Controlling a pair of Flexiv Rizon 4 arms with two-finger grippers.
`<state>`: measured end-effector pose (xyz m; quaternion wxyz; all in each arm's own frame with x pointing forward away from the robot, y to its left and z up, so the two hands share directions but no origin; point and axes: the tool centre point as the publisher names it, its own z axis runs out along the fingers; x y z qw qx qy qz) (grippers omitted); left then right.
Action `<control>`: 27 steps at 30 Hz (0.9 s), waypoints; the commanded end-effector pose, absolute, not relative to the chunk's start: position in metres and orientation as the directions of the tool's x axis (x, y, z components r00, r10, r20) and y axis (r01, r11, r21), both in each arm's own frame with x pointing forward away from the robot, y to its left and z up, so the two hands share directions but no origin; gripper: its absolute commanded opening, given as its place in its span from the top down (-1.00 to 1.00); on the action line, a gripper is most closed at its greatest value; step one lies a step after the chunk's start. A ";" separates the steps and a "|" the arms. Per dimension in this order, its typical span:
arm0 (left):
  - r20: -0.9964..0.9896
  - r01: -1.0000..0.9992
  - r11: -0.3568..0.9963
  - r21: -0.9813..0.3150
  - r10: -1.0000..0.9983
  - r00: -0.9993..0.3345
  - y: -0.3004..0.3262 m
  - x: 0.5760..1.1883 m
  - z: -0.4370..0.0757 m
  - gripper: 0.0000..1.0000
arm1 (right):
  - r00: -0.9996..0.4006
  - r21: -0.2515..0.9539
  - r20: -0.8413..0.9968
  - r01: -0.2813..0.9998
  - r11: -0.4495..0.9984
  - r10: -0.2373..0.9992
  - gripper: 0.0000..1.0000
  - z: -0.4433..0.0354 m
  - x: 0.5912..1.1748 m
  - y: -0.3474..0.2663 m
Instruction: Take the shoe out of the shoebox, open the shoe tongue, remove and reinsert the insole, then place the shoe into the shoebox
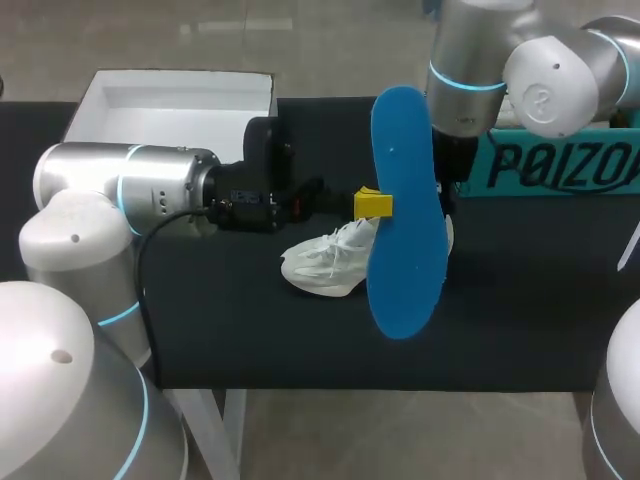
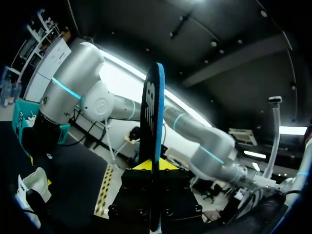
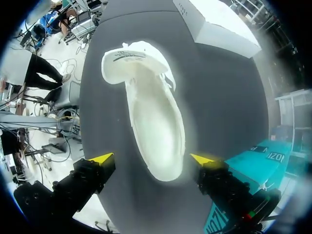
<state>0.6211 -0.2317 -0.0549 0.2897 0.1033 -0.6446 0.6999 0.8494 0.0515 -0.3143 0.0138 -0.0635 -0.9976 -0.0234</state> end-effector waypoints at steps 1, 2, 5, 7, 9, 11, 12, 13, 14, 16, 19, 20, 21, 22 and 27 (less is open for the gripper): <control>0.518 -0.539 -0.005 -0.842 0.272 -0.811 -0.233 0.621 -0.055 1.00 | -0.992 0.044 0.029 0.128 0.991 0.127 -1.00 -0.314 0.849 0.051; 0.518 -0.539 -0.005 -0.842 0.272 -0.811 -0.233 0.621 -0.055 1.00 | -0.992 0.044 0.029 0.128 0.991 0.127 -1.00 -0.314 0.849 0.051; 0.518 -0.539 -0.005 -0.842 0.272 -0.811 -0.233 0.621 -0.055 1.00 | -0.992 0.044 0.029 0.128 0.991 0.127 -1.00 -0.314 0.849 0.051; 0.518 -0.539 -0.005 -0.842 0.272 -0.811 -0.233 0.621 -0.055 1.00 | -0.992 0.044 0.029 0.128 0.991 0.127 -1.00 -0.314 0.849 0.051; 0.518 -0.539 -0.005 -0.842 0.272 -0.811 -0.233 0.621 -0.055 1.00 | -0.992 0.044 0.029 0.128 0.991 0.127 -1.00 -0.314 0.849 0.051; 0.518 -0.539 -0.005 -0.842 0.272 -0.811 -0.233 0.621 -0.055 1.00 | -0.992 0.044 0.029 0.128 0.991 0.127 -1.00 -0.314 0.849 0.051; 0.518 -0.539 -0.005 -0.842 0.272 -0.811 -0.233 0.621 -0.055 1.00 | -0.992 0.044 0.029 0.128 0.991 0.127 -1.00 -0.314 0.849 0.051; 0.518 -0.539 -0.005 -0.842 0.272 -0.811 -0.233 0.621 -0.055 1.00 | -0.992 0.044 0.029 0.128 0.991 0.127 -1.00 -0.314 0.849 0.051; 0.518 -0.539 -0.005 -0.842 0.272 -0.811 -0.233 0.621 -0.055 1.00 | -0.992 0.044 0.029 0.128 0.991 0.127 -1.00 -0.314 0.849 0.051; 0.518 -0.539 -0.005 -0.842 0.272 -0.811 -0.233 0.621 -0.055 1.00 | -0.992 0.044 0.029 0.128 0.991 0.127 -1.00 -0.314 0.849 0.051; 0.518 -0.539 -0.005 -0.842 0.272 -0.811 -0.233 0.621 -0.055 1.00 | -0.992 0.044 0.029 0.128 0.991 0.127 -1.00 -0.314 0.849 0.051; 0.518 -0.539 -0.005 -0.842 0.272 -0.811 -0.233 0.621 -0.055 1.00 | -0.992 0.044 0.029 0.128 0.991 0.127 -1.00 -0.314 0.849 0.051; 0.518 -0.539 -0.005 -0.842 0.272 -0.811 -0.233 0.621 -0.055 1.00 | -0.992 0.044 0.029 0.128 0.991 0.127 -1.00 -0.314 0.849 0.051; 0.518 -0.539 -0.005 -0.842 0.272 -0.811 -0.233 0.621 -0.055 1.00 | -0.992 0.044 0.029 0.128 0.991 0.127 -1.00 -0.314 0.849 0.051; 0.518 -0.539 -0.005 -0.842 0.272 -0.811 -0.233 0.621 -0.055 1.00 | -0.993 0.057 -0.003 0.118 0.991 0.118 -1.00 -0.314 0.861 0.063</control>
